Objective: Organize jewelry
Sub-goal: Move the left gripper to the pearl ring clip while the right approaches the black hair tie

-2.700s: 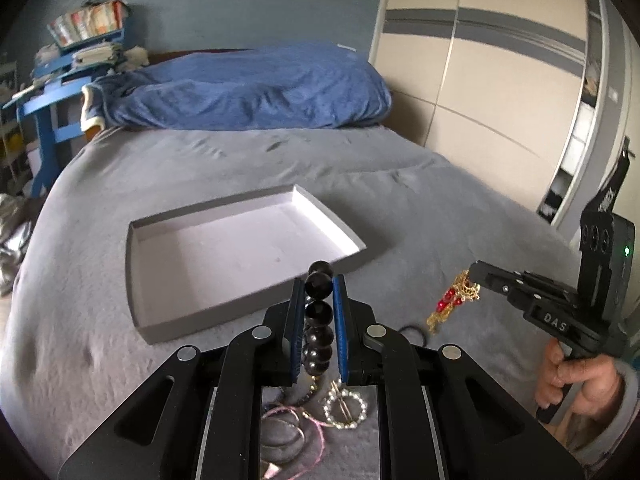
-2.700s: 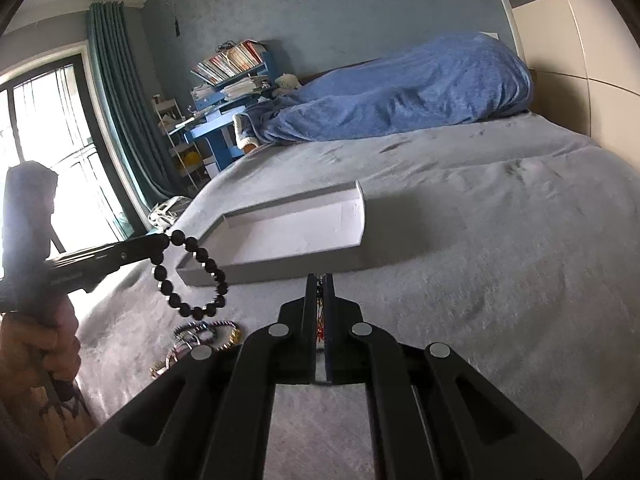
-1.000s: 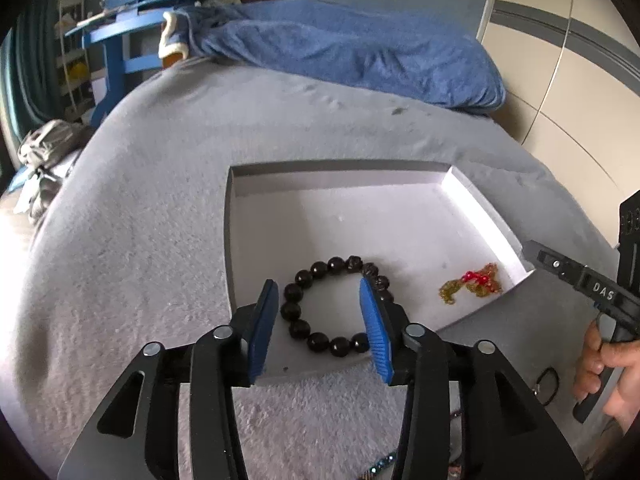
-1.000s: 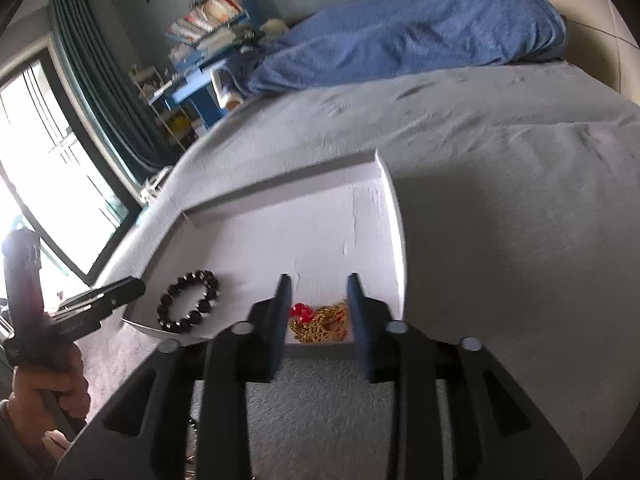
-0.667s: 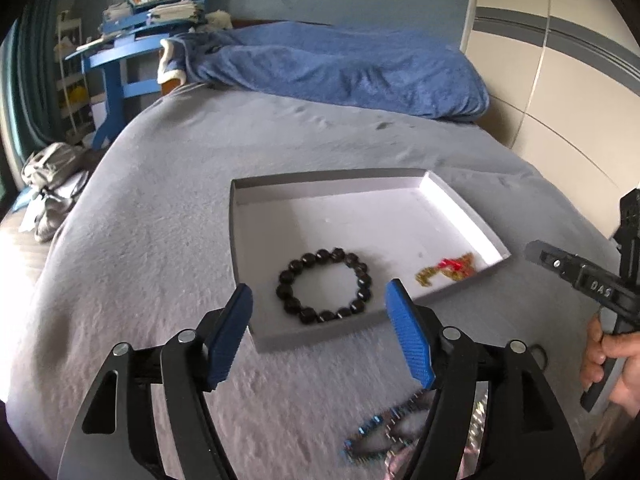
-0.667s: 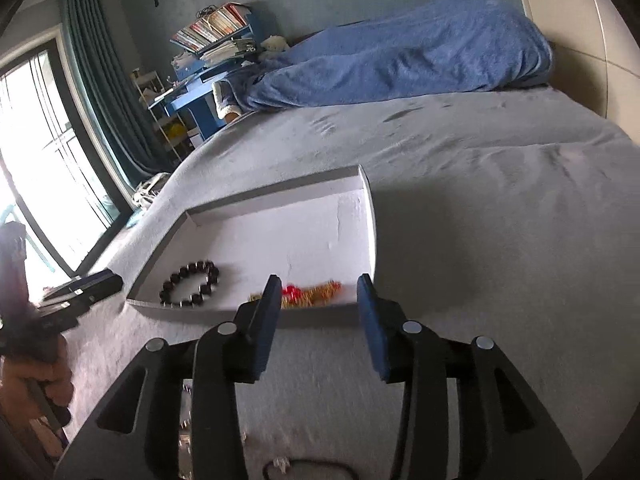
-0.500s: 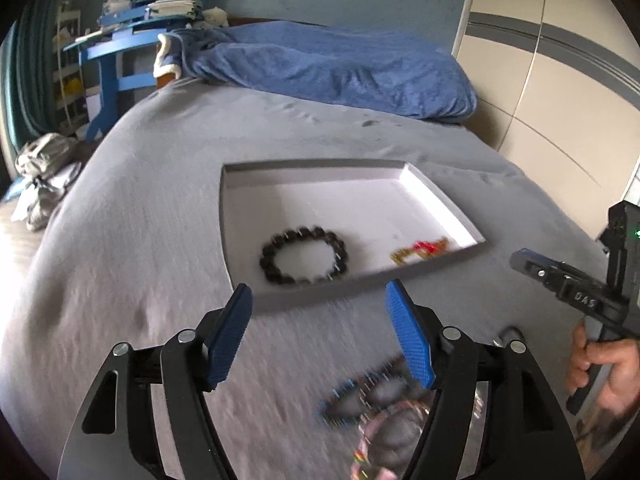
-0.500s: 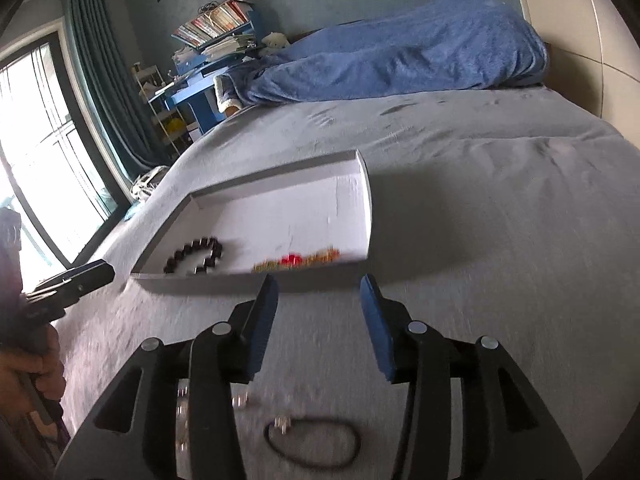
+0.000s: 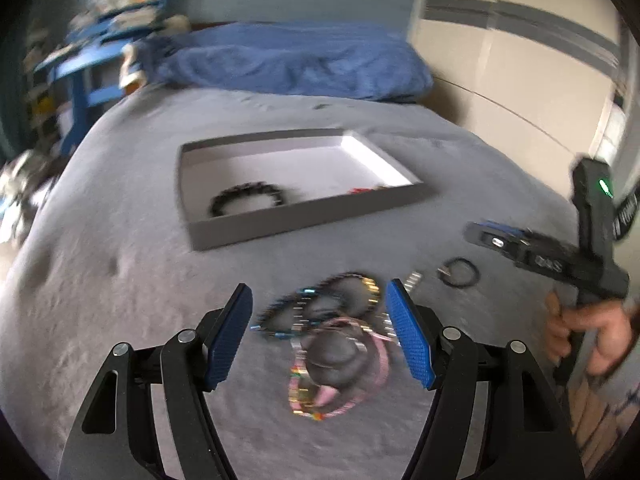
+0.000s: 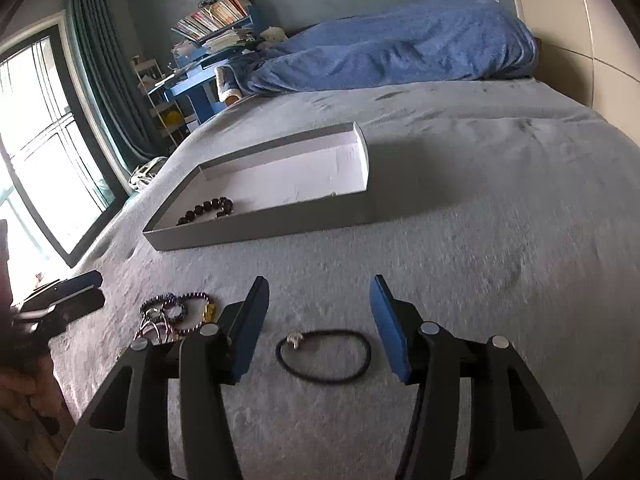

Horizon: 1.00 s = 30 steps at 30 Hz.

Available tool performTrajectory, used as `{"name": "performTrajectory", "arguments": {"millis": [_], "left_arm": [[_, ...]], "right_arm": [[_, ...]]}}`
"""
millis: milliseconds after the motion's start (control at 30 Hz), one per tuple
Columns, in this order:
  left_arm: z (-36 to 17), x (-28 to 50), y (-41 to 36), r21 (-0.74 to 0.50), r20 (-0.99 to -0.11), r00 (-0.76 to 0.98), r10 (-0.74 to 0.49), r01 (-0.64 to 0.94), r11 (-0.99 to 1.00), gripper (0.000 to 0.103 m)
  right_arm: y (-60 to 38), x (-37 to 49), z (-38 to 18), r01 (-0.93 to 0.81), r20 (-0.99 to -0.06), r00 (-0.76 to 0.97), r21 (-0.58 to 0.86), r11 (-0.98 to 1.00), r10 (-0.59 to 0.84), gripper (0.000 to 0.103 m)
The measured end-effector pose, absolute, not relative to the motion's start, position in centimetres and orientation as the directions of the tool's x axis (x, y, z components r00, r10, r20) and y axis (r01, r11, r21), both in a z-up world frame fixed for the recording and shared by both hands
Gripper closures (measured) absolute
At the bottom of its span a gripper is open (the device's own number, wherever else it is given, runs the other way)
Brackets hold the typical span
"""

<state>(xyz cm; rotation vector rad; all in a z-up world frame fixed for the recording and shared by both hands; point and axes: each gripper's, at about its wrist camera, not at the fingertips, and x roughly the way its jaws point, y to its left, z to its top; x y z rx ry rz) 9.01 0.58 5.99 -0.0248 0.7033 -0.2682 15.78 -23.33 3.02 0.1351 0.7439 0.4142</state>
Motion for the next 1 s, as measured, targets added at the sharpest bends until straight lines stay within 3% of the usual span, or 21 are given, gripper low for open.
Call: {"name": "performTrajectory", "arguments": {"millis": [400, 567, 700, 1000], "left_arm": [[3.8, 9.1, -5.5, -0.014, -0.682, 0.668, -0.297, 0.395, 0.919, 0.033], [1.6, 10.3, -7.1, 0.028, -0.739, 0.619, -0.268, 0.426, 0.904, 0.04], [0.4, 10.9, -7.6, 0.049, -0.772, 0.587, -0.245, 0.439, 0.897, 0.061], [3.2, 10.2, -5.7, -0.042, -0.689, 0.651, -0.319, 0.404, 0.914, 0.061]], "right_arm": [[-25.2, 15.1, 1.9, -0.245, -0.65, 0.659, 0.291, 0.925, 0.379, 0.046], [-24.9, 14.9, 1.9, -0.257, -0.652, 0.654, 0.286, 0.923, 0.384, 0.046], [-24.8, 14.9, 1.7, -0.265, -0.659, 0.649, 0.273, 0.925, 0.381, 0.046], [-22.9, 14.6, 0.7, -0.313, -0.699, 0.611, 0.218, 0.924, 0.371, 0.046]]}}
